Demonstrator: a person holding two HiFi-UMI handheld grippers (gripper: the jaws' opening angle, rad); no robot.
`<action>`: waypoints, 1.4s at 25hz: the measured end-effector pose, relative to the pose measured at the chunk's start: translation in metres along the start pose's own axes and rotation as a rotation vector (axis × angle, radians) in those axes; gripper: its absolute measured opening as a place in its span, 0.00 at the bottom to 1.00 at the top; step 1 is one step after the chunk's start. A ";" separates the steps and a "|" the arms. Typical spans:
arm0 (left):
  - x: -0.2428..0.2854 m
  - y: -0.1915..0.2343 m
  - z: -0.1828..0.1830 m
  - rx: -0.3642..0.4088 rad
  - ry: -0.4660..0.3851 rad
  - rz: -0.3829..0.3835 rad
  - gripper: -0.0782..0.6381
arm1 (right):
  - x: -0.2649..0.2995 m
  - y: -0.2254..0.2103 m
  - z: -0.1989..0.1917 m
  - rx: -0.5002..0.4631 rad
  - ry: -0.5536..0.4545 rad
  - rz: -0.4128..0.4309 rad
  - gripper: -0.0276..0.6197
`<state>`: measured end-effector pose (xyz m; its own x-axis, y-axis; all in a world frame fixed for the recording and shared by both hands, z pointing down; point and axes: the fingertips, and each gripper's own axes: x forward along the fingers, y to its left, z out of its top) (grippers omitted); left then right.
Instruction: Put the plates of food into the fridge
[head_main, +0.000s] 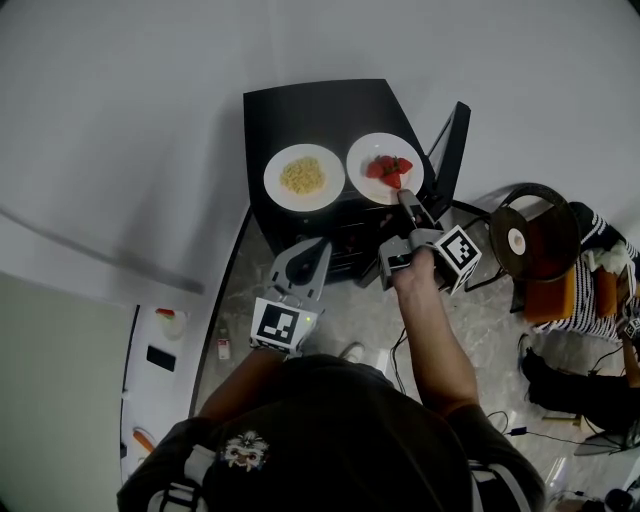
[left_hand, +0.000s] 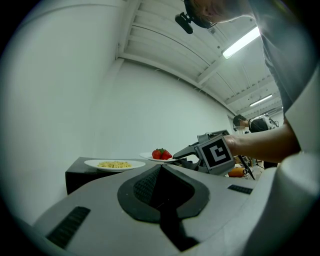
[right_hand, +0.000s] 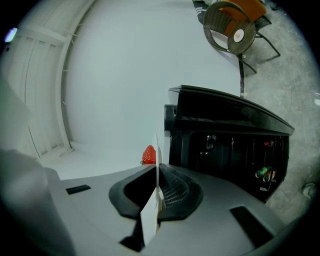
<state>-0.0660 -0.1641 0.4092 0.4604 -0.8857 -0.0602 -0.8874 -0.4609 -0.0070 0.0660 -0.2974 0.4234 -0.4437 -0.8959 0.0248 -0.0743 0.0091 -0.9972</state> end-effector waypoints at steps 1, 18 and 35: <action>0.002 0.002 -0.001 -0.006 0.001 0.001 0.14 | 0.001 0.001 0.000 0.000 0.001 0.002 0.10; -0.015 -0.024 -0.008 0.001 0.002 -0.024 0.14 | -0.090 -0.001 -0.018 -0.051 0.015 0.063 0.10; 0.014 -0.018 -0.029 -0.009 0.067 -0.025 0.14 | -0.121 -0.060 -0.030 -0.029 0.078 -0.070 0.09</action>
<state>-0.0434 -0.1698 0.4373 0.4830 -0.8756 0.0066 -0.8756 -0.4830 0.0014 0.0971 -0.1764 0.4821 -0.5047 -0.8574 0.1010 -0.1330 -0.0384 -0.9904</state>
